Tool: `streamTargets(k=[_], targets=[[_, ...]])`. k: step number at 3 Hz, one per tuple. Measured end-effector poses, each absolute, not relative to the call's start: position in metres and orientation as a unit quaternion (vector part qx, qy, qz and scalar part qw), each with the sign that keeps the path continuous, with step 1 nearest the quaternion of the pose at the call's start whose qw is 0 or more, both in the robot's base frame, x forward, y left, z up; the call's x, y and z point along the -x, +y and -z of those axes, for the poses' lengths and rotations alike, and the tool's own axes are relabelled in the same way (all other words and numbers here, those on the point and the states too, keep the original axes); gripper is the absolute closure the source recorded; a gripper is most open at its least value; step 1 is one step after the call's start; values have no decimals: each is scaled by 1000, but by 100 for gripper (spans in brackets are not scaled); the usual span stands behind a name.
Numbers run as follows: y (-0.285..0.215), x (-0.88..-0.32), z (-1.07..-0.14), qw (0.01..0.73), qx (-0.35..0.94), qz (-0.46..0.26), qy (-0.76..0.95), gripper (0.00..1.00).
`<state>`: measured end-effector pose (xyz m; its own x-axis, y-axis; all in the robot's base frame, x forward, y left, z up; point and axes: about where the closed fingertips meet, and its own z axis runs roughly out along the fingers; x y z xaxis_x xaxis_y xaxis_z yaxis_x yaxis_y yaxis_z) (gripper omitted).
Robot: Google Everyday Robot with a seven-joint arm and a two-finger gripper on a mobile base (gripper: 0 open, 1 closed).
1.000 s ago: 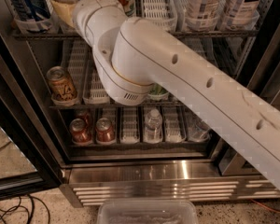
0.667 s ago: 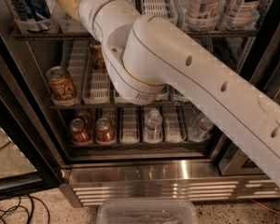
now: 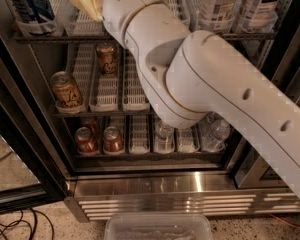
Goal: Pick pepsi can from top shelf of fridge
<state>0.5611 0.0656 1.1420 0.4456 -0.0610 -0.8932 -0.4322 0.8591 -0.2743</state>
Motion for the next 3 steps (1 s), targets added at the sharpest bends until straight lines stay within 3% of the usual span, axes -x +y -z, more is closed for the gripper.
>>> streamTargets(k=[3], targets=[[34,-477,-1088,783,322,-224,483,100]])
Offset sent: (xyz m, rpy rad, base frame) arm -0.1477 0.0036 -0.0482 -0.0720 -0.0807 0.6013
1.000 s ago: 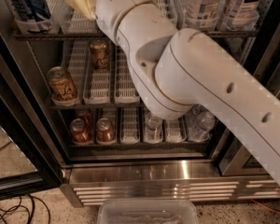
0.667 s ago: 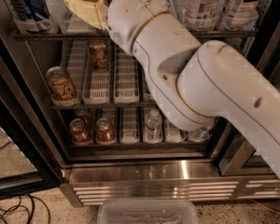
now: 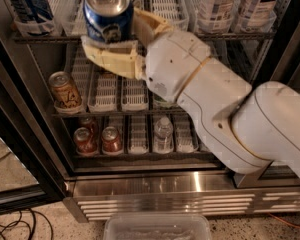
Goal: Pick pepsi can from top shelf of fridge
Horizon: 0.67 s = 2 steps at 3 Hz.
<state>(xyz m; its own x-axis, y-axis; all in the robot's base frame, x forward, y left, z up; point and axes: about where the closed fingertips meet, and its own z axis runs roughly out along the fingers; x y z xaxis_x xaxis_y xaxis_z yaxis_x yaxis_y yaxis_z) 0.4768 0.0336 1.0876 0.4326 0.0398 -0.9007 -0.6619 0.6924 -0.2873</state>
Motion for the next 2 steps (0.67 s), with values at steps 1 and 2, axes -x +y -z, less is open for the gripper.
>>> streamTargets(k=[1,2], targets=[[23,-430,-1068,775,358,-248,459,100],[6,-382,-1057,779,389,-236,432,100]])
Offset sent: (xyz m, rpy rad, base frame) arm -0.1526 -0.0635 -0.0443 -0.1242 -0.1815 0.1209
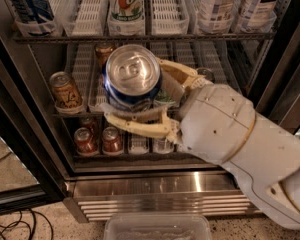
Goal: Pick pepsi can from top shelf of fridge
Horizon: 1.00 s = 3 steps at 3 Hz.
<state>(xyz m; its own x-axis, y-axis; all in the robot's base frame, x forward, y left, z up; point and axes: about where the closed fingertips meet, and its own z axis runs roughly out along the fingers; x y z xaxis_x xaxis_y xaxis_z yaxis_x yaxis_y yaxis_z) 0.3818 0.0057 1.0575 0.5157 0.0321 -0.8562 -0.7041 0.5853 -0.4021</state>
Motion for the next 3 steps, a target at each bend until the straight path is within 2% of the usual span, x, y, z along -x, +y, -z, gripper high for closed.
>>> streamTargets(k=[2,3], targets=[[-39,-317,-1058,779,437,-162,419,100],[-39,-317,-1058,779,437,-162,419,100]])
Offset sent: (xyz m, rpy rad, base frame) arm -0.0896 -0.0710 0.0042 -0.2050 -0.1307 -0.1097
